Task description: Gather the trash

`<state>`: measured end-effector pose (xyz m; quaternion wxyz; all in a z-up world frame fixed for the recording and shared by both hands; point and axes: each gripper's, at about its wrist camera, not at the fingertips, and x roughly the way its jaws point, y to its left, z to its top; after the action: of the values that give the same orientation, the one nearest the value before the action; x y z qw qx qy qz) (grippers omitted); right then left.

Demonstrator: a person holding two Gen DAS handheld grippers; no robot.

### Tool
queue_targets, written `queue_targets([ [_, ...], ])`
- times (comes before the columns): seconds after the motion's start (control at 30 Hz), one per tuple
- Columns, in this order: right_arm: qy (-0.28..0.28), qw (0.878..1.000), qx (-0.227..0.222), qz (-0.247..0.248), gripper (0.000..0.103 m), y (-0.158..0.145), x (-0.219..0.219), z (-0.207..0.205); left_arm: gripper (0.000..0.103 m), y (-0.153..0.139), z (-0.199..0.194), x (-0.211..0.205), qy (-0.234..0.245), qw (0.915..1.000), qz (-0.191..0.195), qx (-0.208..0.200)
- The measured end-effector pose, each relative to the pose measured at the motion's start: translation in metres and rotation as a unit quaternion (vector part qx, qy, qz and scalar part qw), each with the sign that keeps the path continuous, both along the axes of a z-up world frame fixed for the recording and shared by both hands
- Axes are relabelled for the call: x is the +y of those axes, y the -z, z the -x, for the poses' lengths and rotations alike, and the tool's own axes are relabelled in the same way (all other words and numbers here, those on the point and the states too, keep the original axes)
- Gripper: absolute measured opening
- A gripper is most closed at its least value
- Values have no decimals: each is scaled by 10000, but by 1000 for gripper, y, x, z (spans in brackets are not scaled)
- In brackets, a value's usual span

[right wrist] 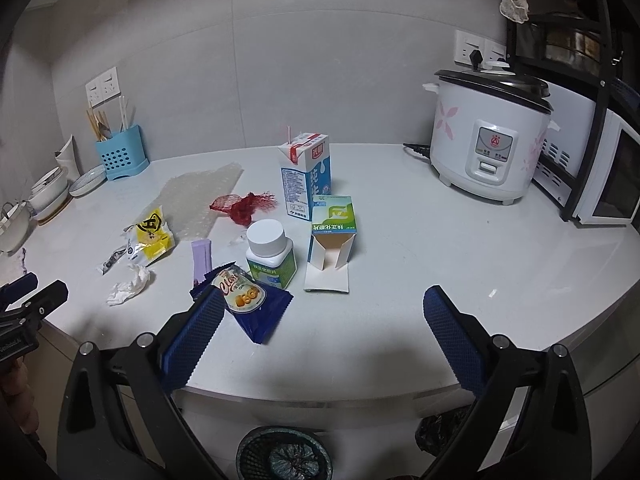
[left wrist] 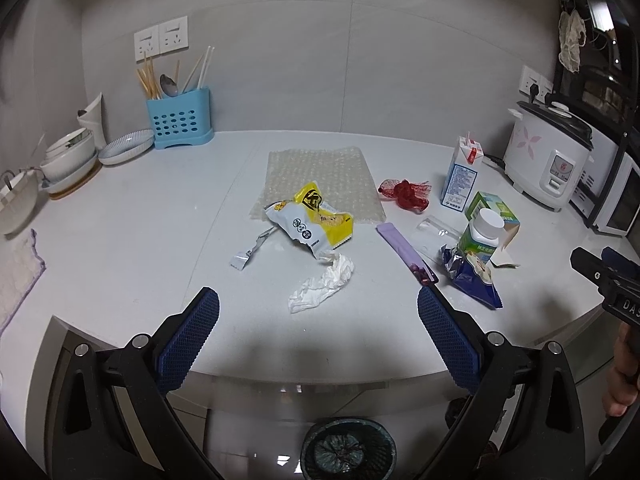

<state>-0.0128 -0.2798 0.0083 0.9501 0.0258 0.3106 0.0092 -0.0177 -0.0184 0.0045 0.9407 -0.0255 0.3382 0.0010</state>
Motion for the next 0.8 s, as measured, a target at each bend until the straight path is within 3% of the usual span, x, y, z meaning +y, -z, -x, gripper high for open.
queue_targets([
  [0.8,-7,10000,-7,-11,96,-5,1,6,97,-1,5,-2,26,10000,67,40],
])
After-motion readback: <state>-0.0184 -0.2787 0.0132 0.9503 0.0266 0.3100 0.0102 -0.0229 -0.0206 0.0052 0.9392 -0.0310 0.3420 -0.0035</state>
